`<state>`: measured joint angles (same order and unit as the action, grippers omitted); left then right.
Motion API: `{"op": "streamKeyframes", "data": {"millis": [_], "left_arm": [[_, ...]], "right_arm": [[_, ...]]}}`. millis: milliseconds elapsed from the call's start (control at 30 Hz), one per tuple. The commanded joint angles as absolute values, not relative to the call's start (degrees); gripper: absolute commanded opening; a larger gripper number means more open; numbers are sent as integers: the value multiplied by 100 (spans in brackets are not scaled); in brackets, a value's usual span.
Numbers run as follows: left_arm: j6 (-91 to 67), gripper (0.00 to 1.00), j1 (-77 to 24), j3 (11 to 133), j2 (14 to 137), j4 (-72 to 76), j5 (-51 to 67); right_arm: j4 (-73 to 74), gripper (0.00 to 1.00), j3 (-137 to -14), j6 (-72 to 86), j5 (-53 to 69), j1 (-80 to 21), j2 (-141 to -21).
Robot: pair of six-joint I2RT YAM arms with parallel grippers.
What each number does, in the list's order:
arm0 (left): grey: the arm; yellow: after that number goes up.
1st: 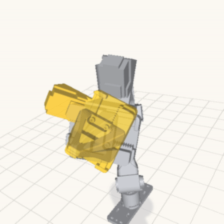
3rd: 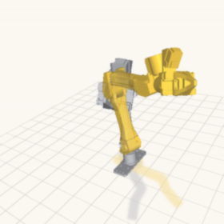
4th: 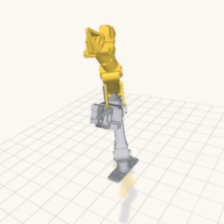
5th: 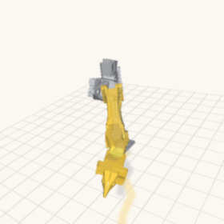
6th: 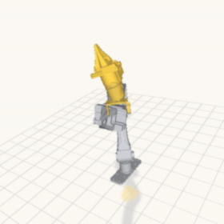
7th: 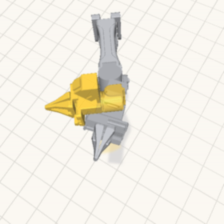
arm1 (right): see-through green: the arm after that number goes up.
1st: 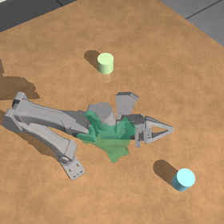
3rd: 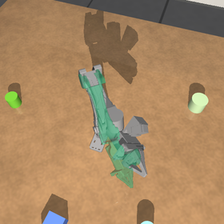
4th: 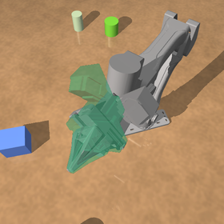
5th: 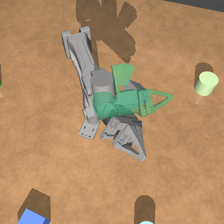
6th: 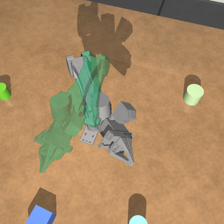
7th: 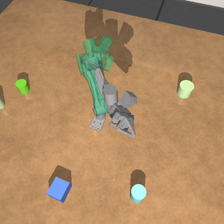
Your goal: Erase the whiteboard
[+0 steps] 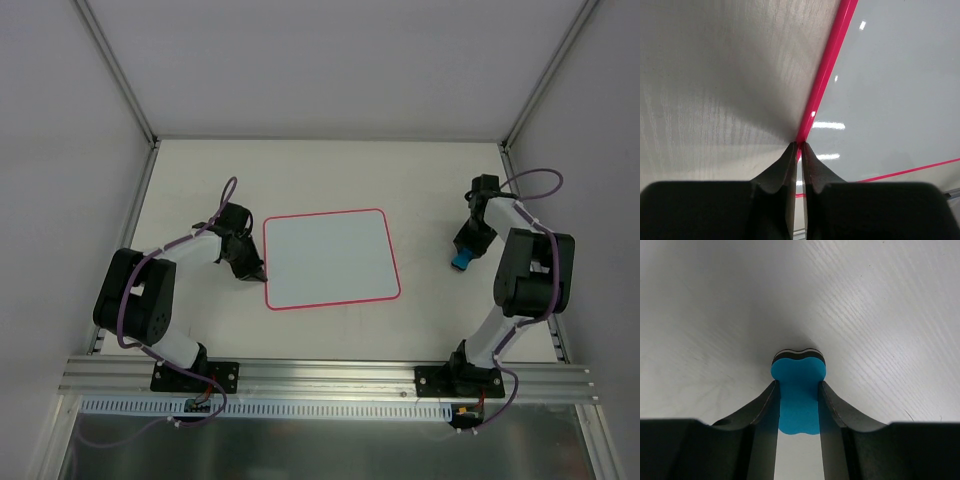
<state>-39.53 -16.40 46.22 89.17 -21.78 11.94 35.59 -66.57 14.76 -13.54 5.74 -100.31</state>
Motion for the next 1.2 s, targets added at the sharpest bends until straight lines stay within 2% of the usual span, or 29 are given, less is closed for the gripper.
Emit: {"op": "streamKeyframes", "data": {"millis": [0, 33, 100, 133, 200, 233, 300, 333, 400, 433, 467, 533, 567, 867, 1000, 1167], "left_arm": [[-3814, 11, -1591, 4755, 8947, -2434, 817], [-3823, 15, -1591, 4746, 8904, -2443, 800], [-3815, 27, -1591, 4772, 8842, -2443, 747], [-3806, 30, -1582, 4781, 8781, -2461, 730], [-3797, 38, -1582, 4825, 8676, -2496, 659], [-3771, 41, -1582, 4869, 8640, -2522, 642], [-3744, 46, -1591, 4939, 8526, -2601, 615], [-3718, 52, -1582, 4983, 8482, -2654, 615], [-3648, 61, -1591, 5176, 8220, -2873, 554], [-3621, 68, -1582, 5255, 8105, -2952, 510], [-3525, 80, -1582, 5456, 7973, -3049, 466], [-3393, 90, -1591, 5738, 7579, -3348, 204], [-3201, 99, -1591, 6087, 7437, -3470, 106], [-1743, 99, -1573, 8311, 5872, -4017, -1229], [-1214, 99, -1582, 8964, 5424, -4017, -1774], [-687, 99, -1573, 9509, 4966, -4017, -2153]], "right_arm": [[3630, 12, -6609, 1230, -1239, 598, -10239], [3630, 19, -6609, 1213, -1257, 598, -10248], [3639, 25, -6592, 1213, -1257, 598, -10222], [3639, 35, -6583, 1195, -1239, 598, -10187], [3647, 48, -6565, 1187, -1230, 606, -10073], [3656, 64, -6557, 1187, -1239, 606, -10011], [3726, 77, -6548, 1169, -1222, 615, -9758], [3840, 89, -6565, 1143, -1230, 624, -9643], [3954, 99, -6696, 1012, -1257, 633, -9179], [4112, 99, -6784, 941, -1274, 633, -9010], [4183, 99, -6898, 871, -1344, 633, -8843], [4498, 99, -7353, 643, -1424, 650, -8344], [4613, 99, -7548, 563, -1441, 650, -8184], [4913, 99, -9533, -412, -1363, 659, -6304], [4861, 99, -10053, -782, -1222, 668, -5750], [4430, 99, -10099, -1116, -1002, 607, -5037]]}}
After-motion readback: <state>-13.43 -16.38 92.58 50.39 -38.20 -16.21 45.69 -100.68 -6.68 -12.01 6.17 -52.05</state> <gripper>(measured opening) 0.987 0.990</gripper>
